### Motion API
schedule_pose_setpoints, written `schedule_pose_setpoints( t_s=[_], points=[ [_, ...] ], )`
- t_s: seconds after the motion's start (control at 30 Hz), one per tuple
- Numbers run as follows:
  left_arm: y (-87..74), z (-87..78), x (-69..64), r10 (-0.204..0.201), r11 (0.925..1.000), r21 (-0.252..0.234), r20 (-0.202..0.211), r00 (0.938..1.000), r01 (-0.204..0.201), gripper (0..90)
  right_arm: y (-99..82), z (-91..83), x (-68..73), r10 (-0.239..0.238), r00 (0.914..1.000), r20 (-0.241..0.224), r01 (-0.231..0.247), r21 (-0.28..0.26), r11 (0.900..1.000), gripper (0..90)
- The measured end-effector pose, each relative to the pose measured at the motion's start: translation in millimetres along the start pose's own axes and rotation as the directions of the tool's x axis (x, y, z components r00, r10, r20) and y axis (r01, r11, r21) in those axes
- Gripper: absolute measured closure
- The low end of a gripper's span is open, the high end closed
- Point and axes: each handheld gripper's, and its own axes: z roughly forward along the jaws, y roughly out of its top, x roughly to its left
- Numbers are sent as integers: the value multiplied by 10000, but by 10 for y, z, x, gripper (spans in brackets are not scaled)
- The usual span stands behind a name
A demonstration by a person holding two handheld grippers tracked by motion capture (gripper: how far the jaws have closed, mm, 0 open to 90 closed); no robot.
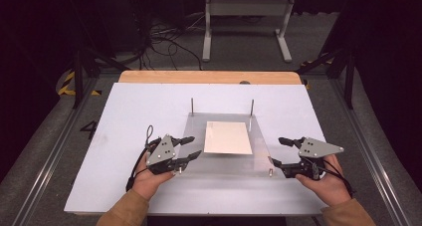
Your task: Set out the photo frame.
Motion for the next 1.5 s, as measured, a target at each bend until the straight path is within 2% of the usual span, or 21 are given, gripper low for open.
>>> schedule_pose_setpoints(
  t_s=[0.13, 0.43, 0.6, 0.73, 0.8, 0.83, 0.87, 0.9, 0.93, 0.97, 1.0, 1.03, 1.23, 1.4, 1.5],
  points=[
    [0, -1, 0, 8, 10000, 28, 16, 10000, -8, 486, 53, 69, 68, -174, 9992, -370, 159, -402, 9991, 219],
    [-6, 2, -8, -64, 10000, -26, -12, 10000, 64, 484, 155, 240, 164, -733, 9951, -670, 654, -1138, 9914, 211],
    [-7, 2, -9, -56, 10000, -20, -10, 10000, 56, 484, 158, 352, 188, -1142, 9900, -833, 1028, -1307, 9861, 222],
    [-6, 1, -10, -34, 10000, 12, -6, 10000, 34, 484, 135, 428, 191, -1011, 9902, -961, 879, -1322, 9873, 234],
    [-5, 2, -11, -28, 10000, 17, -6, 10000, 28, 484, 122, 457, 181, -1012, 9902, -959, 888, -1259, 9881, 276],
    [-5, 2, -12, -25, 10000, 19, -9, 10000, 25, 484, 117, 468, 178, -1057, 9896, -972, 933, -1244, 9878, 325],
    [-5, 2, -12, -25, 10000, 19, -9, 10000, 25, 486, 117, 468, 178, -1057, 9896, -972, 933, -1244, 9878, 325],
    [-2, 2, -10, 58, 10000, 6, -27, 10000, -58, 488, 110, 481, 184, -1193, 9886, -915, 1071, -1282, 9859, 410],
    [-2, 2, -10, 58, 10000, 6, -27, 10000, -58, 488, 110, 481, 184, -1193, 9886, -915, 1071, -1282, 9859, 410],
    [1, 0, -8, 37, 10000, 17, -24, 10000, -37, 492, 111, 476, 180, -1423, 9872, -718, 1311, -1424, 9811, 505],
    [3, 0, -9, 10, 10000, -23, -27, 10000, -10, 492, 111, 476, 180, -1423, 9872, -718, 1311, -1424, 9811, 505],
    [8, -1, -8, -16, 10000, -75, -49, 10000, 15, 497, 113, 468, 173, -1479, 9871, -607, 1371, -1536, 9786, 550],
    [53, -4, 6, 47, 10000, -86, -76, 10000, -48, 515, 153, 453, 139, -1486, 9873, -561, 1381, -1591, 9776, 569],
    [106, -7, 21, 308, 9995, 3, -153, 9994, -308, 543, 209, 443, 125, -1577, 9866, -412, 1504, -1426, 9783, 595],
    [155, -5, 18, 415, 9991, -61, -338, 9986, -417, 559, 281, 434, 93, -1923, 9810, -235, 1884, -1150, 9753, 625]
  ],
)
